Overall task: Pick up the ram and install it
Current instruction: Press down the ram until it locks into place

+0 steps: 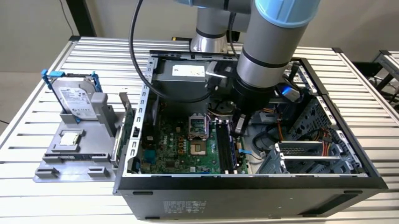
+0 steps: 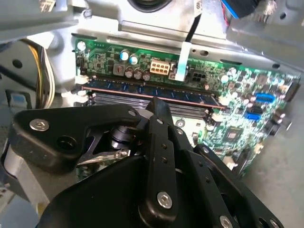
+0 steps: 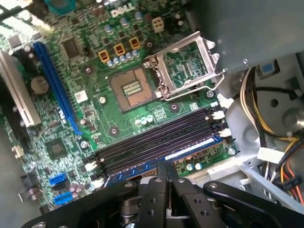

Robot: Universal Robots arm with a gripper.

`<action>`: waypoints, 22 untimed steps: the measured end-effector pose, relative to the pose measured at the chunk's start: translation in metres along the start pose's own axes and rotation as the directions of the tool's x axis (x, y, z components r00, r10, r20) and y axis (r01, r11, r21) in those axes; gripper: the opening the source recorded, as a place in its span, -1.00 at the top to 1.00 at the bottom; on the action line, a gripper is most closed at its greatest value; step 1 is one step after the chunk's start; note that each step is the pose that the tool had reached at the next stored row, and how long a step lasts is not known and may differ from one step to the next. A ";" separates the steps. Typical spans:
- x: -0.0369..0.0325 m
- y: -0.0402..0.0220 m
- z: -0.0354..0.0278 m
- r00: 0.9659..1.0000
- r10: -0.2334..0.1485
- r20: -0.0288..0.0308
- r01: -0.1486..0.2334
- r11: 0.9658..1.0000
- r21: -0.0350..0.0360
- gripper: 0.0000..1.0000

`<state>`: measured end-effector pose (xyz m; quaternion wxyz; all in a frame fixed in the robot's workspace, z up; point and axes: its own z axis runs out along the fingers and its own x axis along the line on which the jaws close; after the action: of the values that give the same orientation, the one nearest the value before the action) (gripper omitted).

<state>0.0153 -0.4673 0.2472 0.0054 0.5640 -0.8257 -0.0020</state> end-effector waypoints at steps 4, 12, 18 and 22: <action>0.0000 0.0000 0.0014 0.997 -0.072 -0.001 0.072 0.997 0.000 1.00; 0.0000 0.0001 0.0076 0.977 -0.214 -0.002 0.214 0.977 0.001 1.00; 0.0001 0.0004 0.0104 0.956 -0.293 -0.003 0.293 0.956 0.002 1.00; 0.0001 0.0003 0.0134 0.956 -0.294 -0.002 0.294 0.956 0.002 1.00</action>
<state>0.0148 -0.4673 0.2338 0.0054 0.6806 -0.7326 -0.0014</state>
